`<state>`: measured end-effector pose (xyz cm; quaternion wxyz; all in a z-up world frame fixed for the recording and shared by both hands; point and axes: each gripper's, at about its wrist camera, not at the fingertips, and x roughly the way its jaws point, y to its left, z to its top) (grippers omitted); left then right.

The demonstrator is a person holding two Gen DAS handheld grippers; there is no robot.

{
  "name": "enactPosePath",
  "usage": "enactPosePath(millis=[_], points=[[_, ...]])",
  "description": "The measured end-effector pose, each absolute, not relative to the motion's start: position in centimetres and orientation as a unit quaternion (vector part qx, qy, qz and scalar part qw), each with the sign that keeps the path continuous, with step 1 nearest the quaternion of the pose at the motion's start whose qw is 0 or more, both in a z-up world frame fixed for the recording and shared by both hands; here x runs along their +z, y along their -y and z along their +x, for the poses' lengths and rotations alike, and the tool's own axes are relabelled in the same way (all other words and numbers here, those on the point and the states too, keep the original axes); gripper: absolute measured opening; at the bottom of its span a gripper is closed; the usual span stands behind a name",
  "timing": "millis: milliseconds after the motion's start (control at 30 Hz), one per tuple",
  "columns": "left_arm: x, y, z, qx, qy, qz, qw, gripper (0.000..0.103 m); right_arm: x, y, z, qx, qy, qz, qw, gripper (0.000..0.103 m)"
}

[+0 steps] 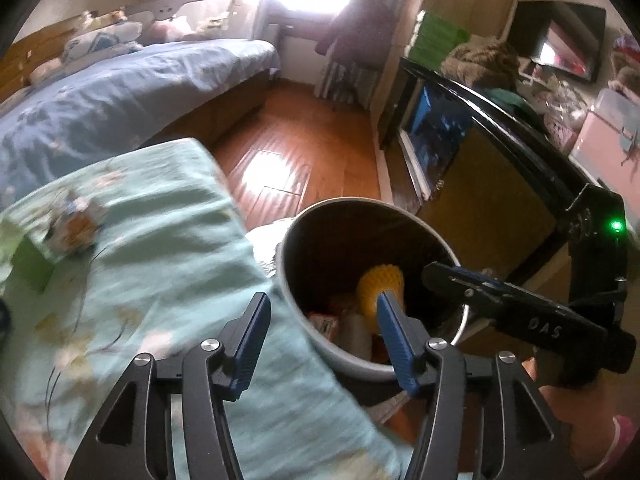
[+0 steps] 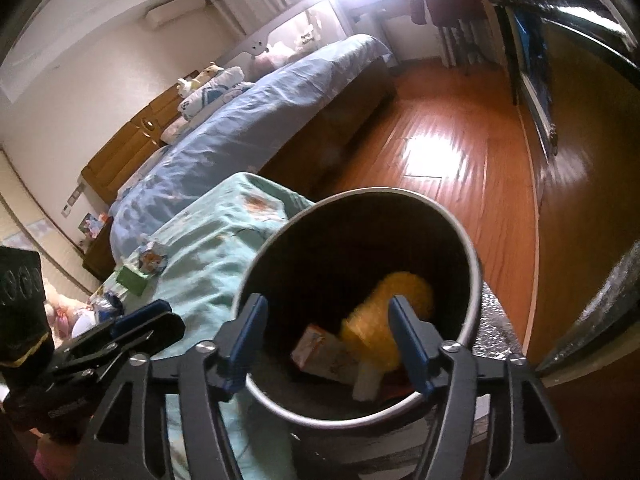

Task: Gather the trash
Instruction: 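Move both open grippers back over the table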

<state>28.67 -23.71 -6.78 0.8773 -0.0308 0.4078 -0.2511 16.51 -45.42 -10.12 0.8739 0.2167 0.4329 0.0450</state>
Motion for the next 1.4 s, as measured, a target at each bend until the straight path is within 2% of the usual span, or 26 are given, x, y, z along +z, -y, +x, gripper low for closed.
enactPosePath(millis=[33, 167, 333, 500, 700, 1033, 1400], points=[[-6.9, 22.9, 28.3, -0.246, -0.409, -0.037, 0.878, 0.057, -10.0, 45.0, 16.4, 0.048, -0.431, 0.215, 0.875, 0.073], [-7.3, 19.6, 26.5, -0.223, -0.411, -0.058, 0.882, 0.059, -9.3, 42.5, 16.1, 0.074, -0.428, 0.210, 0.876, 0.076], [-7.4, 15.7, 24.0, -0.191, -0.410, -0.082, 0.888, 0.062, -8.7, 38.7, 15.9, 0.109, -0.430, 0.202, 0.873, 0.086], [-7.4, 11.2, 21.5, -0.154, -0.401, -0.115, 0.896, 0.063, -8.7, 35.1, 15.9, 0.136, -0.439, 0.194, 0.867, 0.090], [-7.0, 7.0, 18.4, -0.109, -0.389, -0.126, 0.906, 0.067, -9.1, 30.2, 16.0, 0.172, -0.451, 0.177, 0.858, 0.091], [-6.9, 2.1, 14.8, -0.057, -0.385, -0.161, 0.907, 0.068, -9.4, 24.7, 16.4, 0.210, -0.456, 0.163, 0.849, 0.091], [-6.8, 0.2, 16.4, -0.039, -0.390, -0.156, 0.907, 0.068, -9.8, 23.1, 20.1, 0.212, -0.445, 0.142, 0.858, 0.091]])
